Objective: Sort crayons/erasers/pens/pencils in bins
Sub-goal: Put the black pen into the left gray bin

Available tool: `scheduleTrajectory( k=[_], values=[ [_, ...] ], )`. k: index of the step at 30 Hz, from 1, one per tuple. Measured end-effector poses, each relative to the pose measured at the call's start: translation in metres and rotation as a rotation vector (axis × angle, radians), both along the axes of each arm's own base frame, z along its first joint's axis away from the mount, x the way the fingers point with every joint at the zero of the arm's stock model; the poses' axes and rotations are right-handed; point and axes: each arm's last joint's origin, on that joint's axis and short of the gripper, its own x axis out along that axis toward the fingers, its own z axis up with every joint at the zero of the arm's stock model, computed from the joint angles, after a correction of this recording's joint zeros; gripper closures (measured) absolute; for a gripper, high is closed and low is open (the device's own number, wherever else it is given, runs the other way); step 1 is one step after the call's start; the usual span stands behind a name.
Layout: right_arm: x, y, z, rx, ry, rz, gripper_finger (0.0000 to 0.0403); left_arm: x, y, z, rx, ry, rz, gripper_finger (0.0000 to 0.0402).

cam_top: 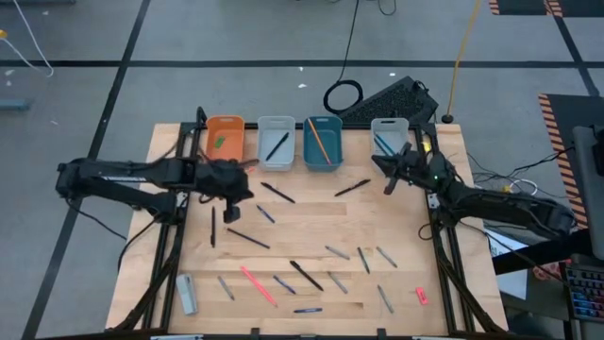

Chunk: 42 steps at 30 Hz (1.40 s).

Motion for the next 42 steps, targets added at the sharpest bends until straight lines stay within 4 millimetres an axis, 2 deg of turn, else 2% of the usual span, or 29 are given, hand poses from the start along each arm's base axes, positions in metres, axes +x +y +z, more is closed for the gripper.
scheduleTrajectory(
  k=[6, 14, 21, 26, 33, 42],
  values=[
    [0.006, 0.010, 0.003, -0.085, 0.020, 0.069, 0.0402, 0.020, -0.015, -0.020, -0.031, 0.143, -0.046, 0.0376],
    [0.009, 0.014, 0.004, -0.106, 0.039, 0.062, 0.0403, 0.030, -0.028, -0.027, -0.028, 0.235, -0.100, 0.0376],
    [0.028, 0.018, 0.025, -0.070, 0.198, 0.084, 0.0403, 0.029, -0.029, -0.027, -0.029, 0.237, -0.101, 0.0376],
    [0.035, 0.031, 0.037, -0.137, 0.184, 0.086, 0.0403, 0.029, -0.028, -0.027, -0.026, 0.241, -0.105, 0.0376],
    [0.040, 0.037, 0.043, -0.059, 0.233, 0.127, 0.0403, 0.030, -0.028, -0.030, -0.025, 0.255, -0.103, 0.0376],
    [0.047, 0.039, 0.036, -0.040, 0.297, 0.222, 0.0403, 0.041, -0.027, -0.049, -0.049, 0.353, -0.104, 0.0376]
  ],
)
